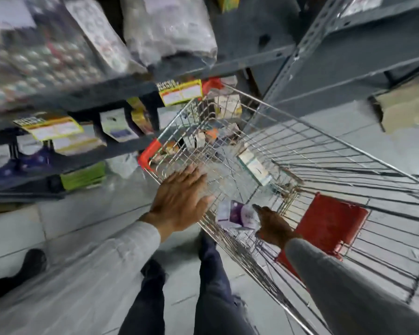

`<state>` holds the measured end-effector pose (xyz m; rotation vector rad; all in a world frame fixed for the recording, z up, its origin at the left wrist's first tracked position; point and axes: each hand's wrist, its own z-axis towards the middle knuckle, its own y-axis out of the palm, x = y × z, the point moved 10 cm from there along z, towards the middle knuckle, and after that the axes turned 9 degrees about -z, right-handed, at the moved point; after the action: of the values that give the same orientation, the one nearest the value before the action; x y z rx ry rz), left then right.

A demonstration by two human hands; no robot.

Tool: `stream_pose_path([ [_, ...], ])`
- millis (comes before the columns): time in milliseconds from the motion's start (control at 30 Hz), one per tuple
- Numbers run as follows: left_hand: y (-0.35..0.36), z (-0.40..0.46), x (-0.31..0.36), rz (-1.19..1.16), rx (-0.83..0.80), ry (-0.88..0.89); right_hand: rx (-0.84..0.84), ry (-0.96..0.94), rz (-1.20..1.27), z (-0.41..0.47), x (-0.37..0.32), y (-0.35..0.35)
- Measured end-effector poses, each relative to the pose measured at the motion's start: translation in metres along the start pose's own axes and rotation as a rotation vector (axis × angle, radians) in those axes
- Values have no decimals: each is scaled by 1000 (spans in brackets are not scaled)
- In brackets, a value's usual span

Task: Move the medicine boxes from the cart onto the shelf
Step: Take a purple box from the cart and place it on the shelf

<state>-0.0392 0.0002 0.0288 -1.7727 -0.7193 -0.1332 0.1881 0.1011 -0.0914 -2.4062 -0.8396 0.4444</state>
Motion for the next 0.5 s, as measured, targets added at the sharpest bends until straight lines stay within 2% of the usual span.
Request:
stream_pose_path([
  [133,3,0,-2,26,40,12,97,-47,132,30,2,20],
  [300,5,3,0,42,52,27,125,-85,131,57,0,31],
  [400,7,3,-1,36,53,22,110,-76,102,51,0,26],
  [500,10,2,-2,13,26,5,184,-78,123,30,-2,0],
])
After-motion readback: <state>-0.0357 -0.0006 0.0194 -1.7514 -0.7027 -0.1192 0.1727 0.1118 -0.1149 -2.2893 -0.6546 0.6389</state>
